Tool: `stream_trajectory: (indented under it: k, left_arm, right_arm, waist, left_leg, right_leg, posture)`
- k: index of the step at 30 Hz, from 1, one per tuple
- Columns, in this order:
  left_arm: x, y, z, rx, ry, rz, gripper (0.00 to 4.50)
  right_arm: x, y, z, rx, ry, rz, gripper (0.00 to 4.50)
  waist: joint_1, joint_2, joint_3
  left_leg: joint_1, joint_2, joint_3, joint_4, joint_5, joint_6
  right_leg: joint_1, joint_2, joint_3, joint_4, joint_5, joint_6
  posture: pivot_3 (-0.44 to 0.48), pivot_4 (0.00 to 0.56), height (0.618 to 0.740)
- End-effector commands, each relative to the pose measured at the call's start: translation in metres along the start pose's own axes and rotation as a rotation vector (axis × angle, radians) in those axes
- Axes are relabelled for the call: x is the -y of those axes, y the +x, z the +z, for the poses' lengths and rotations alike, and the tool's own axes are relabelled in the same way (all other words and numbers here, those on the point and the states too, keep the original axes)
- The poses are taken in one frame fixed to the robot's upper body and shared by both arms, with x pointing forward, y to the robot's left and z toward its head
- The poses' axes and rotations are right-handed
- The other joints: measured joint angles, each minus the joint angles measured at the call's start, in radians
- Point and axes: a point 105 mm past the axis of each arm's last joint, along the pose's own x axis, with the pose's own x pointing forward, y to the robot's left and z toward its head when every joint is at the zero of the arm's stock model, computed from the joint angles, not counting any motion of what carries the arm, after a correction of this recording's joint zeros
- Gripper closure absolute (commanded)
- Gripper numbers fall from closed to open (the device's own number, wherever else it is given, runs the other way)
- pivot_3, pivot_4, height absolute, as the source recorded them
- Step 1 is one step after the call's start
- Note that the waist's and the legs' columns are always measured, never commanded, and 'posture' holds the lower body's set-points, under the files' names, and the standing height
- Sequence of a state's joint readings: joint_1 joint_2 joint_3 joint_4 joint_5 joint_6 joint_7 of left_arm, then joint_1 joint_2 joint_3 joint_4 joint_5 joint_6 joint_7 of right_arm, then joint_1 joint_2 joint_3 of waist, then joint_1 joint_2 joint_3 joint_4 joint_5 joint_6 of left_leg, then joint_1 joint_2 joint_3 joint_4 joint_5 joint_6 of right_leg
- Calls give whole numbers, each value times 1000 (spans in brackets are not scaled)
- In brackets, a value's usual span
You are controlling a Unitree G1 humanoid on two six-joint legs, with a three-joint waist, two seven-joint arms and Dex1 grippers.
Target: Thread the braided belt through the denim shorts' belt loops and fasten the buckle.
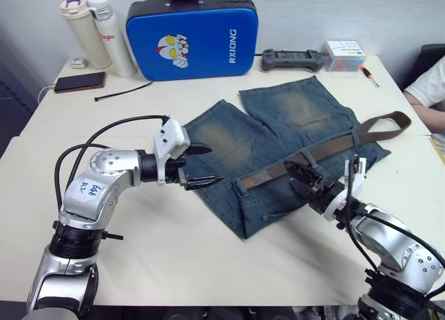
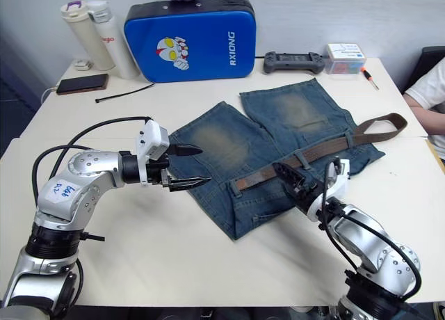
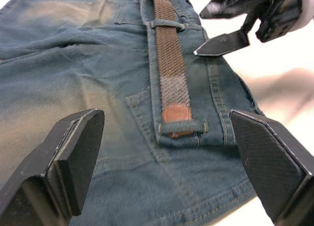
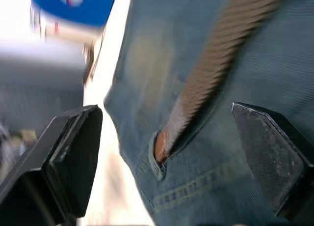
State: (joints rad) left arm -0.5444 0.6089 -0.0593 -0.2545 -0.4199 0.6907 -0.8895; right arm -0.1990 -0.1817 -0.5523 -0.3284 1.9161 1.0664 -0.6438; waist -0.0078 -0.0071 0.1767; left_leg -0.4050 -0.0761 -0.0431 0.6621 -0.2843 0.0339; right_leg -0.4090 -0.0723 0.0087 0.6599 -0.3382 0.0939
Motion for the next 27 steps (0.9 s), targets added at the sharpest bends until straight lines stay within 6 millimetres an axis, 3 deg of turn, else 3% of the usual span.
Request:
stream_trajectory:
  k: [1, 13, 27]
  left_arm:
    - [-1, -1, 7, 11, 30, 14, 0]
    - [-1, -1, 8, 2, 40, 33, 0]
    - [-6, -3, 11, -7, 60, 79, 0]
  right_arm:
    - [-9, 1, 1, 26, 42, 3, 19]
    - [-17, 18, -2, -16, 57, 40, 19]
    - [-5, 48, 8, -19, 95, 43, 19]
  waist:
    - [-12, 0, 0]
    - [-18, 0, 0]
    - [-18, 0, 0]
  left_leg:
    - [1, 1, 0, -1, 0, -1]
    - [1, 1, -1, -3, 0, -1]
    - [0, 1, -1, -4, 0, -1]
  right_leg:
    - [0, 1, 0, 0, 0, 0]
    - [-1, 1, 0, 0, 0, 0]
    - [-1, 1, 0, 0, 0, 0]
  posture:
    - [0, 150, 740]
    - [0, 150, 740]
    - [0, 150, 740]
